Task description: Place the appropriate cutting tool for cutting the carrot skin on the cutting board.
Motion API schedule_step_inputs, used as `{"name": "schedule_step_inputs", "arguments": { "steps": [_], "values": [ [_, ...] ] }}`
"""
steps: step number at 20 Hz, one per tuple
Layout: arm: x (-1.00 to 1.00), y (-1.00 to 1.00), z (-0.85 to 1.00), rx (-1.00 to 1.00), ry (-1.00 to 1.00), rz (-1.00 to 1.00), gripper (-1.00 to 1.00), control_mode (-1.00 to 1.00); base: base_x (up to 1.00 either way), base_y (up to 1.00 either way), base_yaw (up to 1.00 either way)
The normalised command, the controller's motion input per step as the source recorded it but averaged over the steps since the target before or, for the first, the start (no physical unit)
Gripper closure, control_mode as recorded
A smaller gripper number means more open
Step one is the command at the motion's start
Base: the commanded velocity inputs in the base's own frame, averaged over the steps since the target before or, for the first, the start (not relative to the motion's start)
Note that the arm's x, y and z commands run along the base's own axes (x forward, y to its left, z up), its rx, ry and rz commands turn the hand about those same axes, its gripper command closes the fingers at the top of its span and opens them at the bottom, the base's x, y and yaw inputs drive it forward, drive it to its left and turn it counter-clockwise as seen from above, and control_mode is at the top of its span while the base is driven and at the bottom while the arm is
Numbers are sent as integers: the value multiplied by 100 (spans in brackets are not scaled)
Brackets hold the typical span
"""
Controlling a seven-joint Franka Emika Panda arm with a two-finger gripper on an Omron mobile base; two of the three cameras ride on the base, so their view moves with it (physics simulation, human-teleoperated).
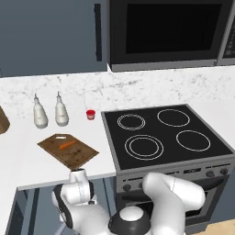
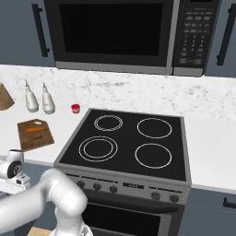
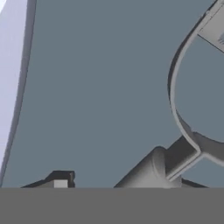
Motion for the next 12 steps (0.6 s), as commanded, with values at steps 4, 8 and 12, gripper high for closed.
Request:
{"name": "schedule_step_inputs", "arguments": {
  "steps": [4,8,12],
  "values": [
    [-26,16,-34,0,-3,0,100,-100,0,0,0],
    [-24,16,-22,0,-4,-1,100,-100,0,0,0],
    [-33,1,12,2,-5,-10,100,-100,0,0,0]
  ]
}}
